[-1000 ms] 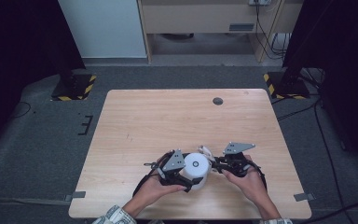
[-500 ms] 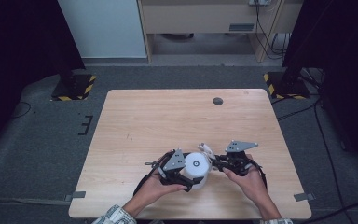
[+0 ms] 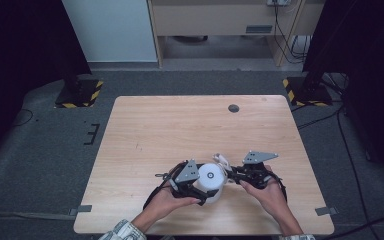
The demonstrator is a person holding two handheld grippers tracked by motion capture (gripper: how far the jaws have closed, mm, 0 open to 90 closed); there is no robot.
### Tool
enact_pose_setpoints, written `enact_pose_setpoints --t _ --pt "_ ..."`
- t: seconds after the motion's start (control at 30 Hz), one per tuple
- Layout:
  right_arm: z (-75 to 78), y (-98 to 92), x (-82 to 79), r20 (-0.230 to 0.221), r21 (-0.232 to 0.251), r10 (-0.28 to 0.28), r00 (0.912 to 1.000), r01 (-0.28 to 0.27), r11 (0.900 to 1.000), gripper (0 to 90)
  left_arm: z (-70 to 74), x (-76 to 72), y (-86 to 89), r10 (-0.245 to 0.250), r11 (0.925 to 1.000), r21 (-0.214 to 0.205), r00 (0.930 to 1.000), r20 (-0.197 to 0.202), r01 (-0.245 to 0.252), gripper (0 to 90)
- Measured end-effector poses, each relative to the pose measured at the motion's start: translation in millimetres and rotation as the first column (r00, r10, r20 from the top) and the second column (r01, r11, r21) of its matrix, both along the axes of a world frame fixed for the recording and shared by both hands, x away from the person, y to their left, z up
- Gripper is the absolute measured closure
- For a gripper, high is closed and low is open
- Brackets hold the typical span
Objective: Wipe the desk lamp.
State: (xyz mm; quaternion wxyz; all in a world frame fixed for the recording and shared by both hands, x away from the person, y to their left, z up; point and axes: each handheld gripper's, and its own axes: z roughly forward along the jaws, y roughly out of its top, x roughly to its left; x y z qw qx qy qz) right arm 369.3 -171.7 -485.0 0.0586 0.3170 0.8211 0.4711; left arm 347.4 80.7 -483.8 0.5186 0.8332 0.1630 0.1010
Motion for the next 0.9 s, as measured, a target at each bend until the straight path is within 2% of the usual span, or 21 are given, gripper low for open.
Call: enact_pose_setpoints --t 0.03,0.1,0.2,0.23,0.33,0.4,0.43,0.5,0.57,0.63,0.7,0.8,0.83,0.87,0.9 --pt "-7.2 2.5 1.2 -0.027 -0.046 -0.002 0.9996 0.0 0.9989 77.5 0.1 -0.1 0.0 0.001 1.0 0.001 1.0 0.0 -0.001 7.5" --pt "-8.7 3.3 1.3 -0.03 -0.058 -0.003 0.9995 0.002 0.9983 77.5 0.0 0.0 -0.1 0.0 1.0 0.0 1.0 0.0 0.0 7.4" --pt "-4.1 2.2 0.3 -0.004 -0.03 -0.005 1.0 0.005 0.9995 77.5 0.0 0.1 -0.1 -0.001 1.0 0.0 1.0 -0.001 0.001 7.5" --pt "1.6 0.5 -0.8 0.018 0.002 -0.005 0.9998 0.005 1.0 77.5 -0.1 0.2 -0.1 -0.002 1.0 -0.001 1.0 -0.001 0.002 7.4" --pt "1.7 0.0 -0.9 0.019 0.006 -0.002 0.9998 0.002 1.0 77.5 0.0 0.8 0.0 -0.005 1.0 -0.001 1.0 -0.002 0.005 7.5" --pt "-1.2 0.0 0.0 0.002 -0.012 0.002 1.0 -0.002 0.9999 77.5 -0.1 0.8 -0.1 -0.005 1.0 -0.001 1.0 -0.001 0.005 7.4" --pt "-6.0 1.7 0.8 -0.013 -0.048 0.002 0.9999 -0.003 0.9988 77.5 -0.3 0.7 -0.3 -0.003 1.0 -0.003 1.0 -0.001 0.003 7.4" --pt "-7.8 2.7 0.7 -0.017 -0.058 0.0 0.9999 -0.001 0.9983 77.5 -0.4 0.7 -0.3 -0.003 1.0 -0.003 1.0 -0.002 0.003 7.5" --pt "-7.1 2.6 0.7 -0.015 -0.054 0.001 0.9999 -0.002 0.9985 77.5 -0.6 1.0 -0.3 -0.005 1.0 -0.005 1.0 -0.003 0.005 7.4" --pt "-1.6 -0.1 -0.4 0.013 -0.009 -0.006 0.9999 0.006 0.9999 77.5 -0.7 1.6 -0.7 -0.006 1.0 -0.006 1.0 -0.004 0.006 7.4" --pt "0.2 -0.8 -0.9 0.022 0.0 -0.005 0.9997 0.005 1.0 77.5 -0.6 1.7 -1.2 -0.007 1.0 -0.005 1.0 -0.003 0.007 7.4" --pt "-2.0 -1.0 -0.8 0.008 0.0 -0.006 1.0 0.006 1.0 77.5 -0.5 1.6 -1.3 -0.006 1.0 -0.004 1.0 -0.003 0.006 7.4" --pt "-7.1 0.6 0.6 -0.013 -0.043 -0.001 0.9999 0.0 0.9991 77.4 -0.5 1.6 -1.4 -0.005 1.0 -0.004 1.0 -0.003 0.005 7.4" --pt "-7.1 0.6 0.6 -0.013 -0.043 -0.001 0.9999 0.0 0.9991 77.4 -0.5 1.7 -1.4 -0.006 1.0 -0.005 1.0 -0.003 0.006 7.4" --pt "-10.2 1.7 1.3 -0.021 -0.066 0.005 0.9998 -0.006 0.9978 77.5 -0.7 1.8 -1.3 -0.007 1.0 -0.006 1.0 -0.004 0.007 7.4"
